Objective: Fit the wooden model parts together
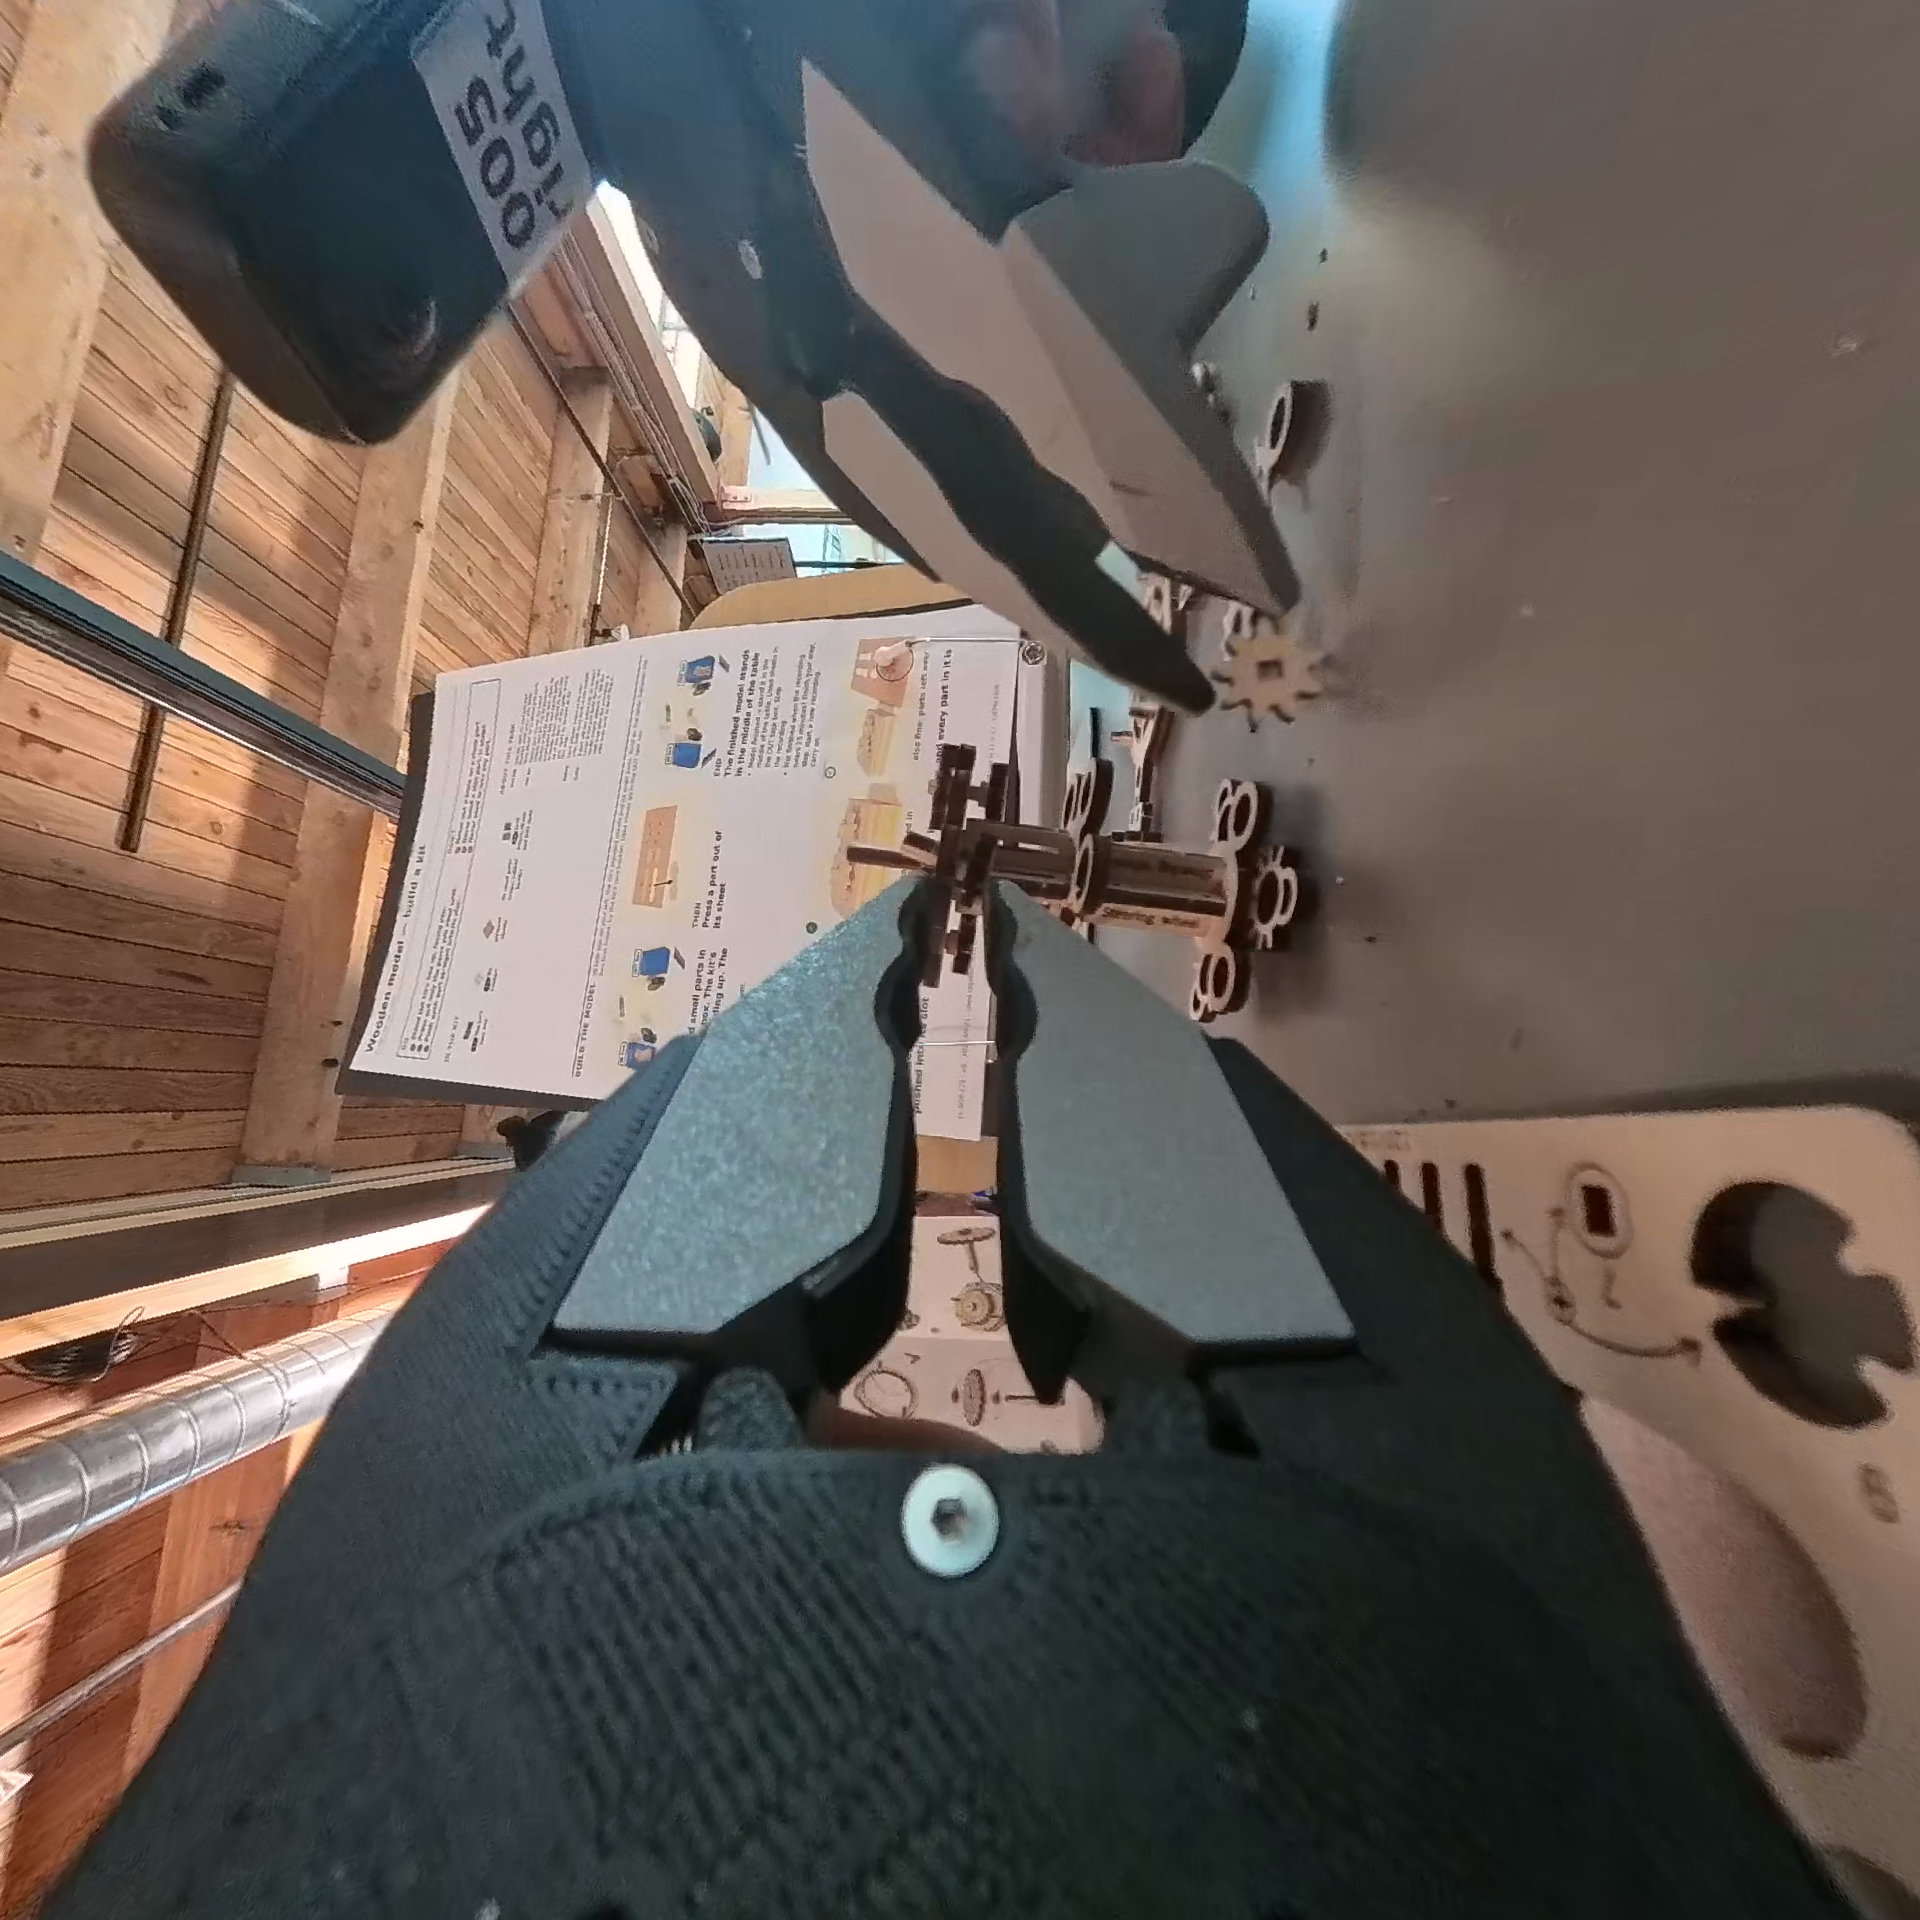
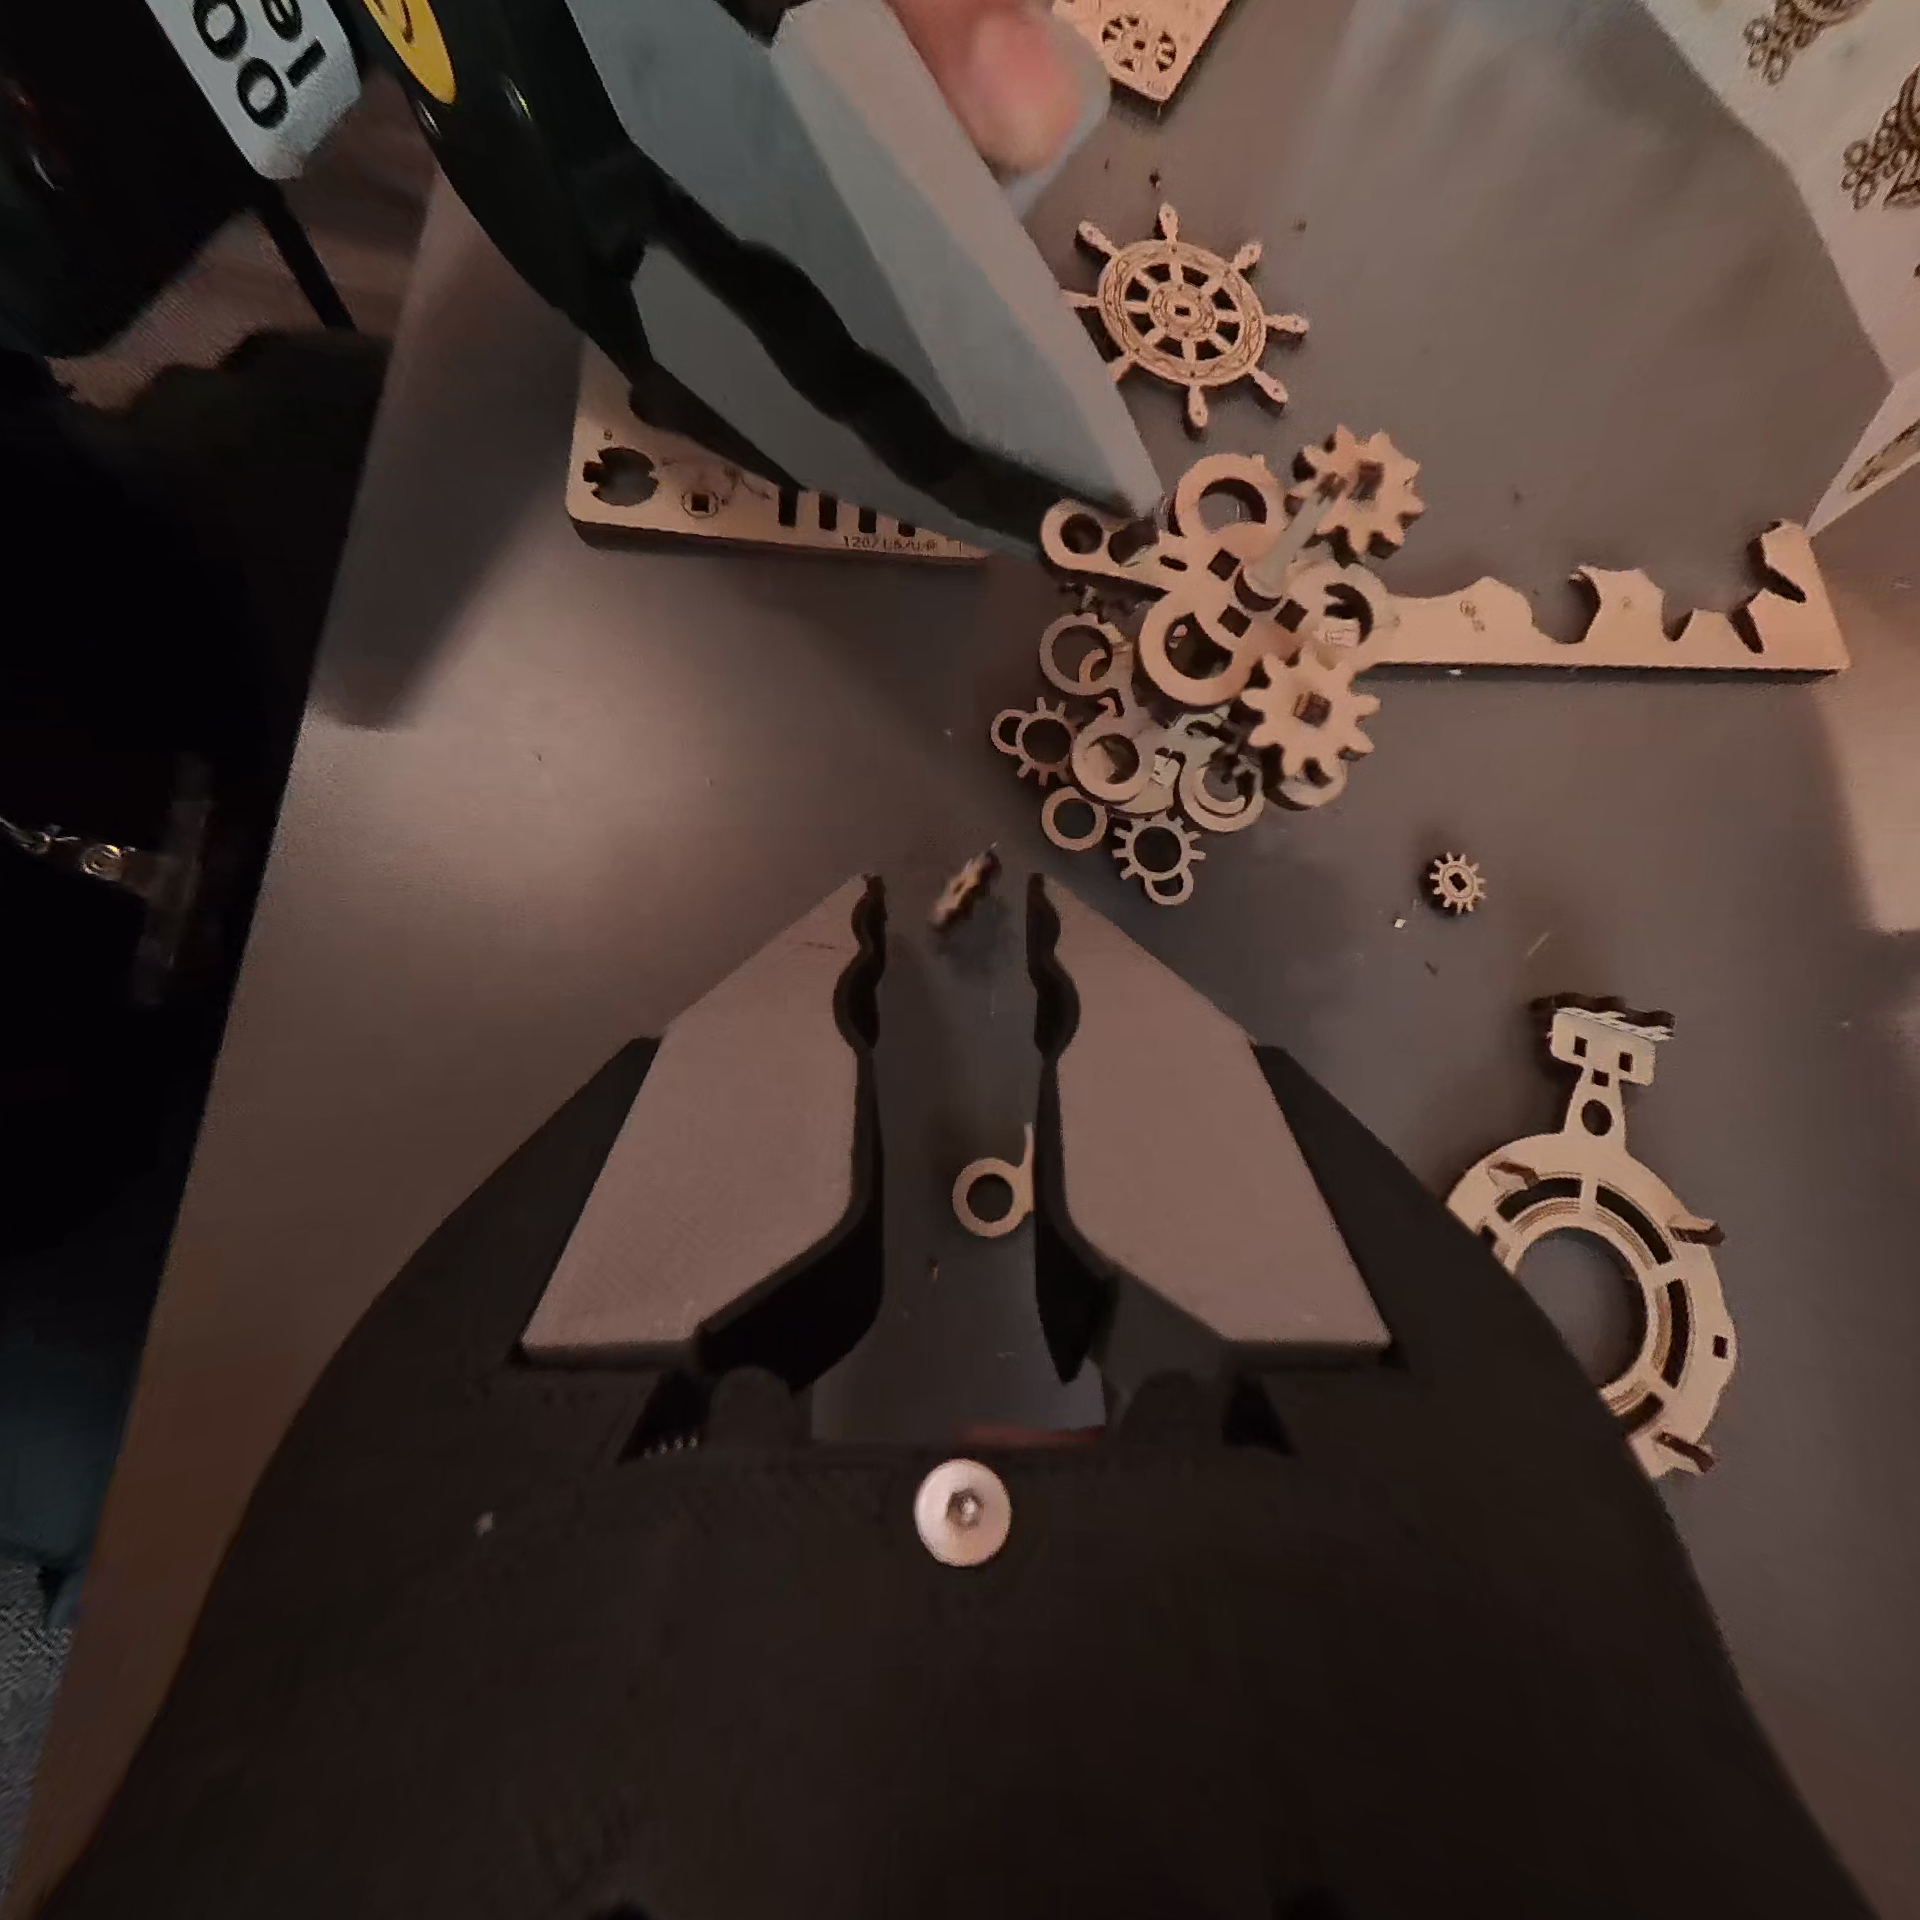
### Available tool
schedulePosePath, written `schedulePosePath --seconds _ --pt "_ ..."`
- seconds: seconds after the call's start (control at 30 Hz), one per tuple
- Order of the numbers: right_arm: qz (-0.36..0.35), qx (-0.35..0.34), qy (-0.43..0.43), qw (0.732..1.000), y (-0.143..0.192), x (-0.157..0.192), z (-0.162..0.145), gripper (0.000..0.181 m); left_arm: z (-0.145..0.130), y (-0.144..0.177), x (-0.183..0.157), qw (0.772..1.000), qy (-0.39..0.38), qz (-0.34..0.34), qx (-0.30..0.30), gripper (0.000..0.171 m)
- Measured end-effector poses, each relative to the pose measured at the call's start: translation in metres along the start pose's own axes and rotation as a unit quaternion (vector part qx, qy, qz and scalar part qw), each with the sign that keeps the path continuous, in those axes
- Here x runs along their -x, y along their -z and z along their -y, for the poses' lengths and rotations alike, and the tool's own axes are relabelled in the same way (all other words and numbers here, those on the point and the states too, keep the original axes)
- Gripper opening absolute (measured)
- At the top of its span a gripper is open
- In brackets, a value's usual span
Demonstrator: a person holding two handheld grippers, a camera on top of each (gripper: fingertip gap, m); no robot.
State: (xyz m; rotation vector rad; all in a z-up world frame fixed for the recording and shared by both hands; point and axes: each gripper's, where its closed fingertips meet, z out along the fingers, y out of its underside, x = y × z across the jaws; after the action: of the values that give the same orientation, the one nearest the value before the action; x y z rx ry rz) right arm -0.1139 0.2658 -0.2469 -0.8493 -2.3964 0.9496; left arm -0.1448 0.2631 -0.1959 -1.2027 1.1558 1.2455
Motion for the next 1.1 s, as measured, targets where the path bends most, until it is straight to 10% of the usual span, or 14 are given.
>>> schedulePosePath --seconds 0.3,1.1 --pt "-0.074 -0.165 0.022 0.983 0.032 -0.014 0.063 0.019 -0.003 -0.001 0.004 0.998 0.06 -0.009 -0.002 0.006" --pt "-0.187 -0.097 0.105 0.972 0.014 -0.031 0.058 0.017 -0.004 0.0 0.013 0.988 0.151 -0.017 -0.02 0.001"
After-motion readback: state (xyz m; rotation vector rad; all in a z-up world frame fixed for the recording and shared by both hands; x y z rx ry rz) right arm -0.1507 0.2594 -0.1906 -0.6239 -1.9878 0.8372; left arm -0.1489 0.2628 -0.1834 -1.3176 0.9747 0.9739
